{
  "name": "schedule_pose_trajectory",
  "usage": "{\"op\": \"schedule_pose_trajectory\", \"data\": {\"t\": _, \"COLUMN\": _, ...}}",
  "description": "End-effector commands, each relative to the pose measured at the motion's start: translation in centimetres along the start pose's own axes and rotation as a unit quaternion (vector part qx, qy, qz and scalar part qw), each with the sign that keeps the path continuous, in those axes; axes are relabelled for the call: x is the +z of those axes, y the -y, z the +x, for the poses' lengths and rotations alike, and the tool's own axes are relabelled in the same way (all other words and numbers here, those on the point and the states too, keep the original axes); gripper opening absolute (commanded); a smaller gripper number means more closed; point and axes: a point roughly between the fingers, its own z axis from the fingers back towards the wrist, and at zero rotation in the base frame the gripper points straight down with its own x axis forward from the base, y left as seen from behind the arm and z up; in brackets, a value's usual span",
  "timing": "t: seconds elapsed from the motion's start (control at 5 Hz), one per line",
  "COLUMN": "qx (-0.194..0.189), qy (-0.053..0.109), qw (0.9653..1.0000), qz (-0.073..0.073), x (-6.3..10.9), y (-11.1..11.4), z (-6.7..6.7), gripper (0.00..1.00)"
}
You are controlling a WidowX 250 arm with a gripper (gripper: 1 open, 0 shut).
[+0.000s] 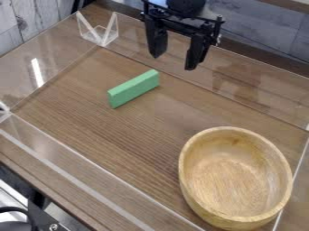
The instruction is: Put green object into wooden bowl
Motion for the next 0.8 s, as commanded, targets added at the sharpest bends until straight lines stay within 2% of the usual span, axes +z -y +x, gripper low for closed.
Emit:
{"op": "schedule_pose_trajectory", "data": {"t": 0.0, "qx": -0.017, "qy": -0.003, "qw": 0.9998, "qz": -0.002, "x": -0.9, "y": -1.0, "z": -0.4, "gripper": 1.00}}
{"op": "schedule_pose_trajectory", "data": {"t": 0.2, "qx": -0.052, "qy": -0.001, "qw": 0.9986, "qz": -0.001, "x": -3.0, "y": -3.9, "z": -2.1, "gripper": 1.00}}
{"op": "schedule_pose_trajectory", "data": {"t": 0.4, "qx": -0.100, "qy": 0.029, "qw": 0.9946, "qz": -0.003, "x": -4.3, "y": -6.9, "z": -3.9, "gripper": 1.00}}
{"op": "schedule_pose_trajectory", "data": {"t": 0.6, "qx": -0.126, "qy": 0.059, "qw": 0.9902, "qz": -0.012, "x": -5.5, "y": -9.2, "z": -4.1, "gripper": 1.00}}
